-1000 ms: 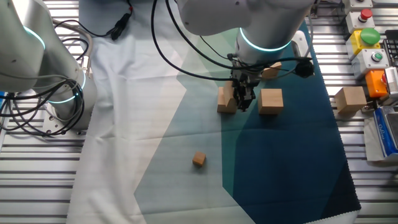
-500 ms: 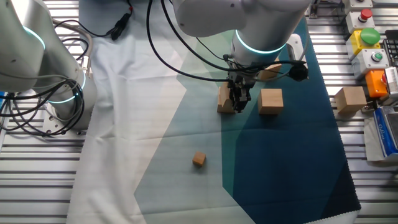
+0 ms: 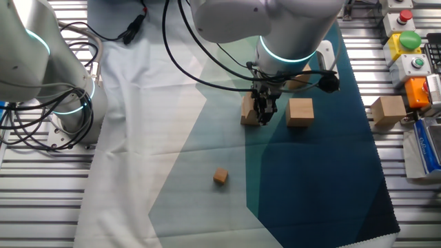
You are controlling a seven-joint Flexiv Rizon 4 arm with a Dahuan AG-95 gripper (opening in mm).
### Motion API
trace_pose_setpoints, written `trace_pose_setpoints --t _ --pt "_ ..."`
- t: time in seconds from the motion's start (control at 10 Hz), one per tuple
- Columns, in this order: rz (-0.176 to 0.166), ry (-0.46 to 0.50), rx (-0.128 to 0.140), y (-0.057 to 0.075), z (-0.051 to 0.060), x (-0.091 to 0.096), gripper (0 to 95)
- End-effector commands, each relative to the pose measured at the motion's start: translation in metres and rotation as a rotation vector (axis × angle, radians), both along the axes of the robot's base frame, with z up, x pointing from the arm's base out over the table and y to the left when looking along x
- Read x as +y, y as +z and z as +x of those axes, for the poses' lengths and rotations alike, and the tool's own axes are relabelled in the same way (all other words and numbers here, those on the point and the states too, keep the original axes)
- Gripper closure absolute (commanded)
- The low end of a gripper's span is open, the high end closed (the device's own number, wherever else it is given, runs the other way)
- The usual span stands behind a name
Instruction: Stack the blocks in a vertical line of five
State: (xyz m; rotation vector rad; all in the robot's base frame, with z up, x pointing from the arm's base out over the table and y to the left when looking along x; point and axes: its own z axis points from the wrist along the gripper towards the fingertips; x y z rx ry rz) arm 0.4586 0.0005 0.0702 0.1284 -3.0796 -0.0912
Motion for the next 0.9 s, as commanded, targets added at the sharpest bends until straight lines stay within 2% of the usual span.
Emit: trace_pose_setpoints --t 0.1,0.9 --pt "-0.001 -0.012 0.003 0.0003 -0.0013 0.0001 95.0" --pt "0.0 -0.067 0.016 0.0002 -0.0034 0.0008 95.0"
